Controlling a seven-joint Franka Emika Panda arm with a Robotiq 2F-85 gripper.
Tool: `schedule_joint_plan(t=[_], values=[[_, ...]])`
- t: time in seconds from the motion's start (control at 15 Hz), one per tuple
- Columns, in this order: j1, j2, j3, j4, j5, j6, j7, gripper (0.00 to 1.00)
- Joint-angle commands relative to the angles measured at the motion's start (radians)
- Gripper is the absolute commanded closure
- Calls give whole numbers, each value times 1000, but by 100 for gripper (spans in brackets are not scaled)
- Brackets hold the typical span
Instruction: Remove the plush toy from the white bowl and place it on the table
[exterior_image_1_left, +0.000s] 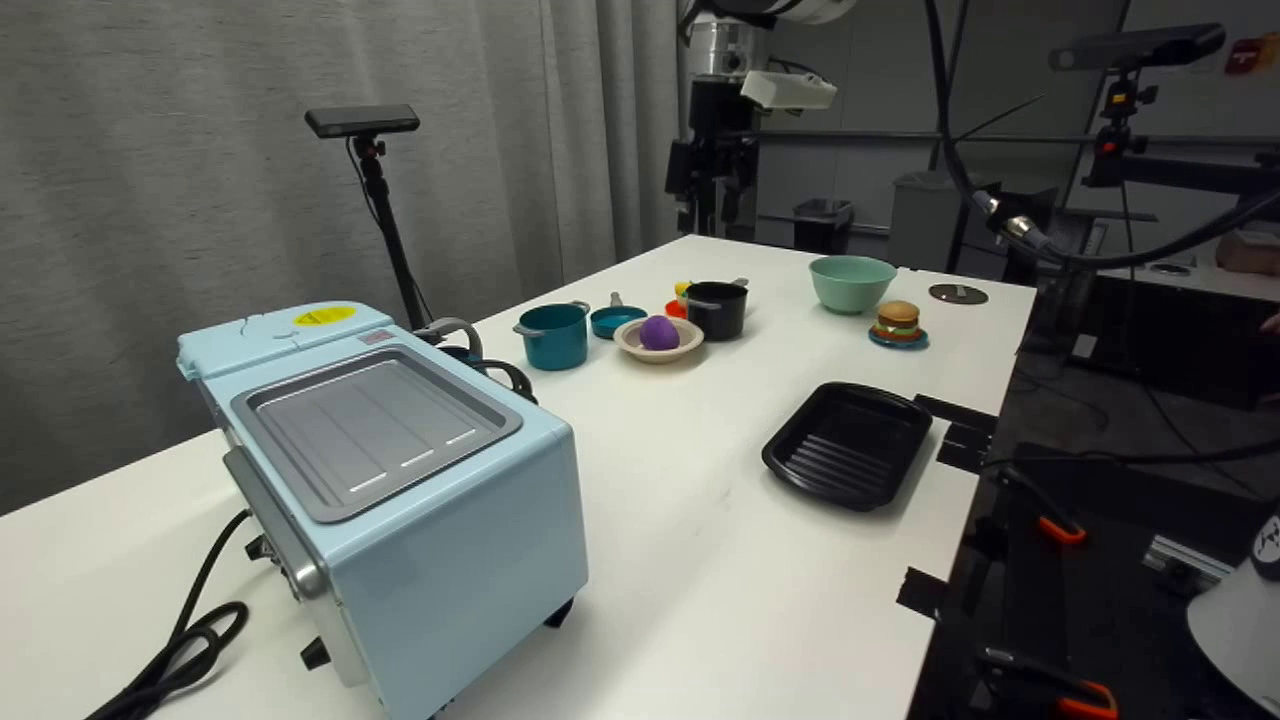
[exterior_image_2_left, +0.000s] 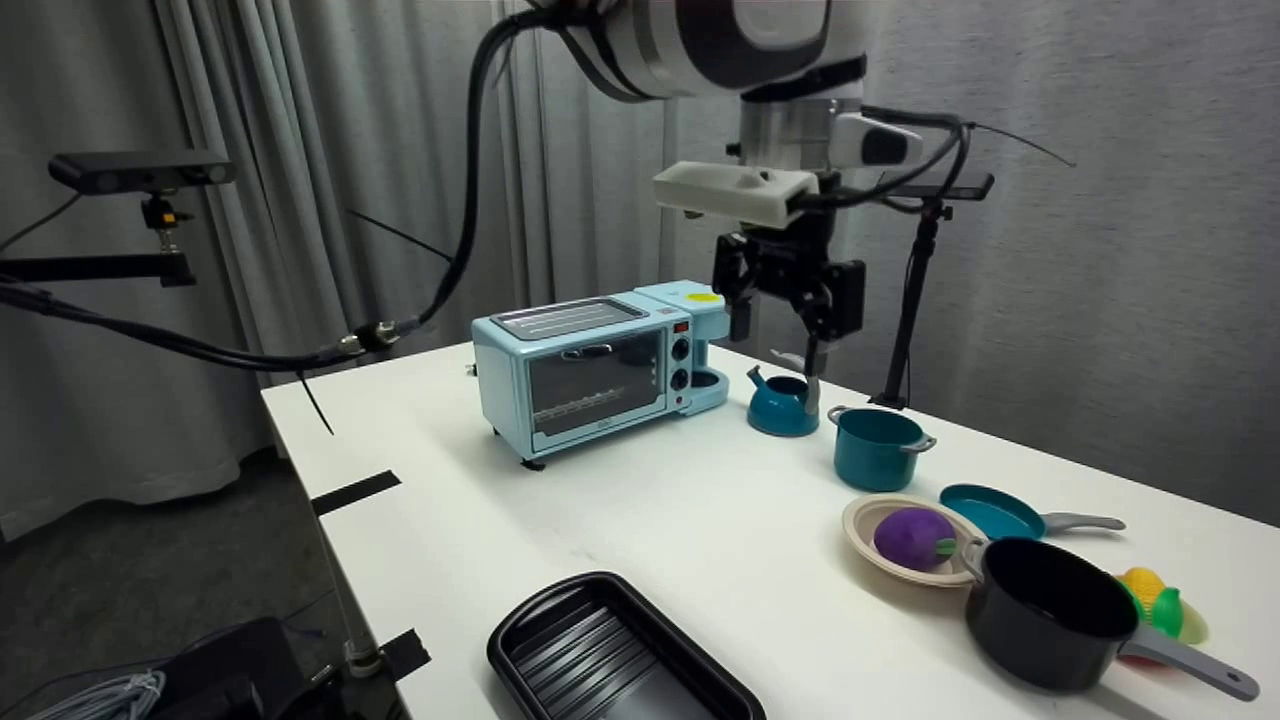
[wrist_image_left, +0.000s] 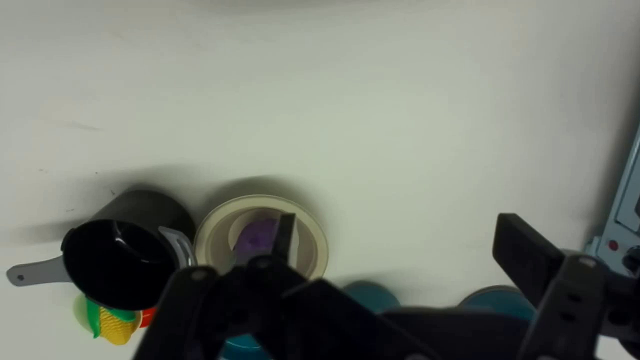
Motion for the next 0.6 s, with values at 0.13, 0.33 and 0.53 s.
schedule_joint_plan(t=[0.13,0.33,0.53], values=[[-60,270,5,224,36,28,24,0],[-76,392,7,326,24,28,56,0],[-87,501,8,431,17,19,85,0]])
